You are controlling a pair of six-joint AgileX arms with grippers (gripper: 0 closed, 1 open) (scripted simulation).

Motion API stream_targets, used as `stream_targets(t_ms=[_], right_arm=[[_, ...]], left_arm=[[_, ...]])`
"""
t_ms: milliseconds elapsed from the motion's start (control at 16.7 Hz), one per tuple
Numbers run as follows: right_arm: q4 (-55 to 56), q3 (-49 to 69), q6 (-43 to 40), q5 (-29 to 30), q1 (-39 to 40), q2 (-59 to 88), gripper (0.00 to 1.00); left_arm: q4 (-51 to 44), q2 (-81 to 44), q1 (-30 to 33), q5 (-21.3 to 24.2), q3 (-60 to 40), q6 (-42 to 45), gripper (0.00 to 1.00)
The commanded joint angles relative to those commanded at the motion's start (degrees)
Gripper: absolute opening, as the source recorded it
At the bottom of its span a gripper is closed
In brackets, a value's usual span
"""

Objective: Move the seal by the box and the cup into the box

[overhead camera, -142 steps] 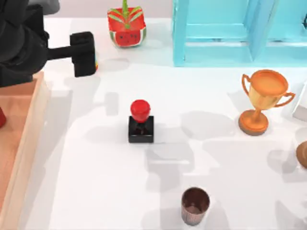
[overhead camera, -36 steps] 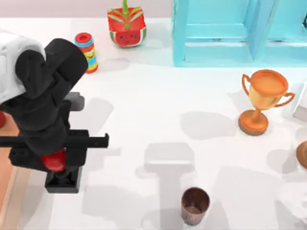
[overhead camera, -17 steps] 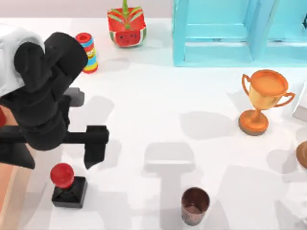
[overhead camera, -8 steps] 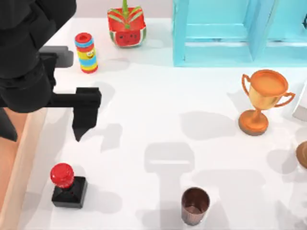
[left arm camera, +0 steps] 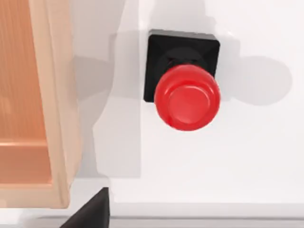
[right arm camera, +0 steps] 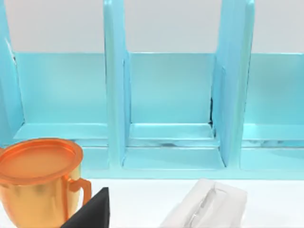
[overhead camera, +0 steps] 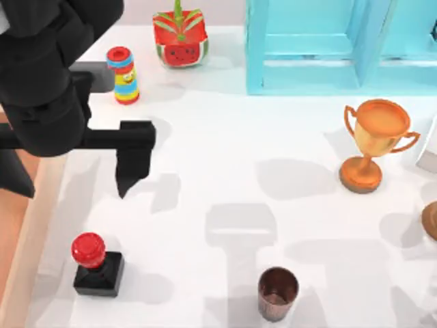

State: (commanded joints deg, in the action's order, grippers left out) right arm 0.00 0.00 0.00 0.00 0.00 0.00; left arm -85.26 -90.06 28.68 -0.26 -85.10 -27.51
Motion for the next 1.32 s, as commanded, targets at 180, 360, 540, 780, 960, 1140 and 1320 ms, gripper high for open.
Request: stream_targets(t_ms=[180, 360, 540, 780, 960, 1140, 1320], right_arm=[[0.0, 0.0, 0.0, 0.0, 0.0, 0.0, 1.0], [0.0, 0.0, 0.0, 0.0, 0.0, 0.0, 1.0], [0.0, 0.0, 0.0, 0.0, 0.0, 0.0, 1.0], [0.0, 0.0, 0.0, 0.0, 0.0, 0.0, 1.0], [0.0, 0.0, 0.0, 0.0, 0.0, 0.0, 1.0], [0.0, 0.0, 0.0, 0.0, 0.0, 0.0, 1.0], [0.0, 0.0, 0.0, 0.0, 0.0, 0.0, 1.0]], left_arm=[[1.3, -6.1, 6.4, 0.1, -4.3, -6.7, 1.0], [3.5, -13.7, 15.0, 0.2, -9.6, -15.2, 1.0], [6.1, -21.3, 23.9, 0.3, -14.9, -23.8, 1.0], [9.0, -28.7, 32.9, 0.4, -19.8, -32.5, 1.0], [9.4, -29.8, 34.1, 0.5, -20.6, -33.7, 1.0], [9.5, -29.6, 34.0, 0.5, -20.2, -33.6, 1.0], [13.2, -30.2, 34.0, 0.5, -17.3, -33.5, 1.0]])
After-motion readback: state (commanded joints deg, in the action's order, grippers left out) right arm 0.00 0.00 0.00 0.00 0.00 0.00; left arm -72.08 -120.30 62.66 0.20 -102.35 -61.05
